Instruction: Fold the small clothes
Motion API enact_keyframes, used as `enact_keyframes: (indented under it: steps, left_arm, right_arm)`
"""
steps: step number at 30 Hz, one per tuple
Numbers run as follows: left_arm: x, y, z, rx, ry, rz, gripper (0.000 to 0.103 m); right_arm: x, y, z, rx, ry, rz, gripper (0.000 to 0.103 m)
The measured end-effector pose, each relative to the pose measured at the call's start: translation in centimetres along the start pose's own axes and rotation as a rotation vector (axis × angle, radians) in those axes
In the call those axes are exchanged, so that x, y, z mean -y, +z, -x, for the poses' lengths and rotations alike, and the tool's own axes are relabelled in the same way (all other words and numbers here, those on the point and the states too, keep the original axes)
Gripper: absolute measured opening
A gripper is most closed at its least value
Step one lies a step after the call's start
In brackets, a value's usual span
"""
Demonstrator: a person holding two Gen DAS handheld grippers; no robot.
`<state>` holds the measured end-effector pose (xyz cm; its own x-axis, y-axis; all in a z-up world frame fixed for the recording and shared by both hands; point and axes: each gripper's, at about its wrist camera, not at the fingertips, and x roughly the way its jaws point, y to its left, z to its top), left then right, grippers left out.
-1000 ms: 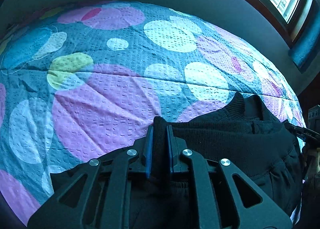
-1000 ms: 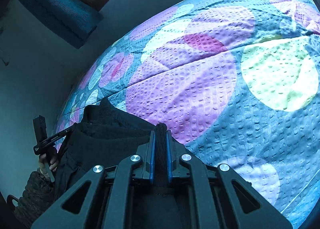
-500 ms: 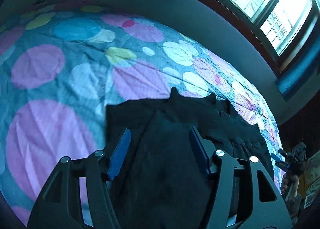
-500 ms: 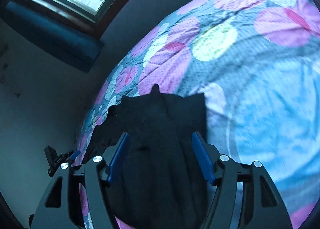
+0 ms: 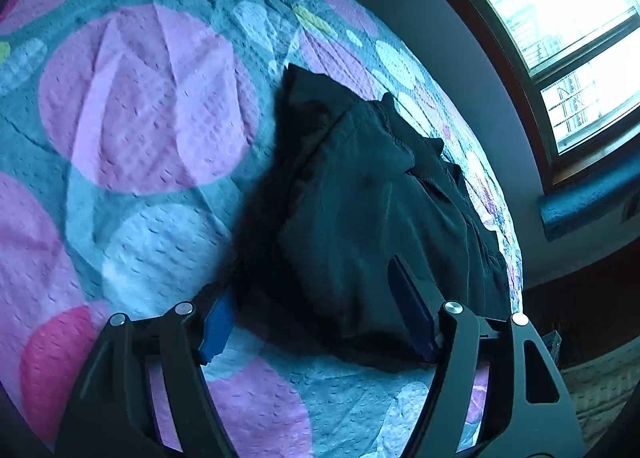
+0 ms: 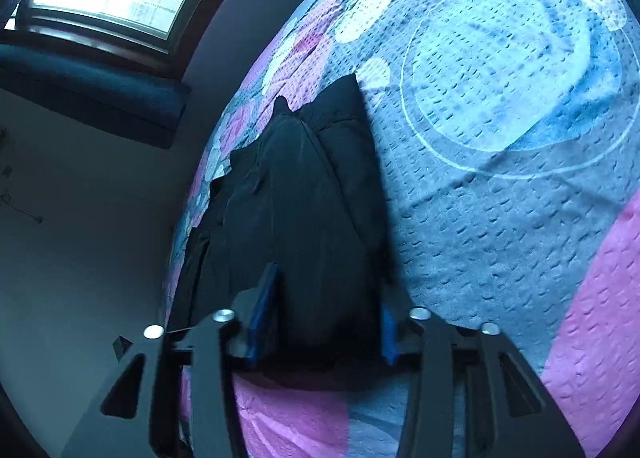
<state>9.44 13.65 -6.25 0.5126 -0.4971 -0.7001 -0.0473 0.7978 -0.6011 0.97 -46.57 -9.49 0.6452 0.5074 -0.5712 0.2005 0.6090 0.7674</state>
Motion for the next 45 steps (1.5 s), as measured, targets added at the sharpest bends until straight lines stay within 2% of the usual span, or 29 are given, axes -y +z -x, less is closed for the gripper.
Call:
enact_keyframes:
  steps: [1, 2, 3, 6, 9, 10, 13, 17, 19, 21, 22, 23, 27, 31, 34, 37, 40, 41, 43, 45]
  left_arm:
    - [0.1, 0.0, -0.4, 0.009, 0.024, 0.002, 0.057]
    - [0.4, -0.2, -0.7, 0.025, 0.075, -0.003, 0.039]
    - [0.4, -0.1, -0.9, 0.031, 0.101, 0.005, 0.034]
    - [0.5, -0.5, -0.9, 0.038, 0.105, 0.028, 0.033]
    - [0.5, -0.5, -0.9, 0.04, 0.11, -0.008, 0.033]
    - [0.4, -0.4, -0.9, 0.04, 0.102, -0.006, 0.033]
    - [-0.4, -0.1, -0.6, 0.034, 0.066, 0.017, 0.033]
    - [-1.3, 0.0, -0.5, 0.028, 0.016, 0.047, 0.033]
    - [-1.3, -0.1, -0.4, 0.032, 0.01, 0.043, 0.033]
    - [-1.1, -0.2, -0.3, 0.036, 0.016, 0.039, 0.035]
    - [-1.0, -0.3, -0.3, 0.036, 0.016, 0.035, 0.037]
    - [-0.8, -0.3, -0.3, 0.038, 0.014, 0.027, 0.04]
    - [-0.4, -0.4, -0.4, 0.04, 0.018, 0.005, 0.045]
    - [-0.4, -0.2, -0.6, 0.039, -0.001, 0.014, 0.049]
    - [-0.3, 0.0, -0.8, 0.038, -0.018, 0.027, 0.056]
    - [0.2, 0.4, -1.3, 0.047, -0.01, 0.021, 0.06]
    - [0.9, 1.0, -2.0, 0.059, 0.002, 0.02, 0.061]
    - [1.1, 1.3, -2.3, 0.055, -0.002, 0.03, 0.059]
    - [1.2, 1.5, -2.9, 0.051, 0.0, 0.041, 0.046]
    - [1.3, 1.7, -3.6, 0.036, 0.01, 0.052, 0.027]
  right_arm:
    - [0.0, -0.1, -0.2, 0.0, -0.006, 0.015, 0.022]
    - [0.0, 0.1, -0.1, 0.002, -0.012, 0.03, 0.019]
    - [0.1, 0.3, 0.1, 0.006, -0.018, 0.046, 0.018]
    - [1.1, 1.3, 0.7, 0.029, -0.035, 0.065, 0.015]
    - [2.5, 1.4, 0.2, 0.004, 0.007, 0.022, 0.016]
    - [2.4, 1.4, 0.4, 0.008, 0.01, 0.027, 0.017]
    - [2.1, 1.2, 1.6, 0.006, -0.013, 0.024, 0.03]
    - [1.2, 0.8, 4.7, 0.098, -0.077, -0.009, 0.032]
    - [-1.2, 0.0, 5.7, 0.131, -0.034, 0.022, 0.034]
    - [-4.3, -1.1, 5.6, 0.133, 0.044, 0.064, 0.044]
    - [-6.0, -1.7, 5.0, 0.112, 0.088, 0.092, 0.052]
    - [-7.6, -2.3, 4.0, 0.077, 0.133, 0.118, 0.055]
    - [-13.0, -4.8, -2.1, -0.119, 0.264, 0.178, 0.055]
    - [-15.5, -7.4, -8.1, -0.263, 0.248, 0.23, 0.055]
    - [-14.7, -8.8, -12.6, -0.35, 0.117, 0.248, 0.057]
    - [-13.5, -8.9, -13.0, -0.325, 0.155, 0.211, 0.056]
    - [-13.7, -9.0, -13.0, -0.329, 0.147, 0.225, 0.056]
    - [-13.7, -9.1, -13.1, -0.325, 0.141, 0.231, 0.056]
    - [-13.8, -9.3, -12.9, -0.314, 0.14, 0.244, 0.056]
    - [-13.8, -9.6, -12.7, -0.309, 0.148, 0.245, 0.056]
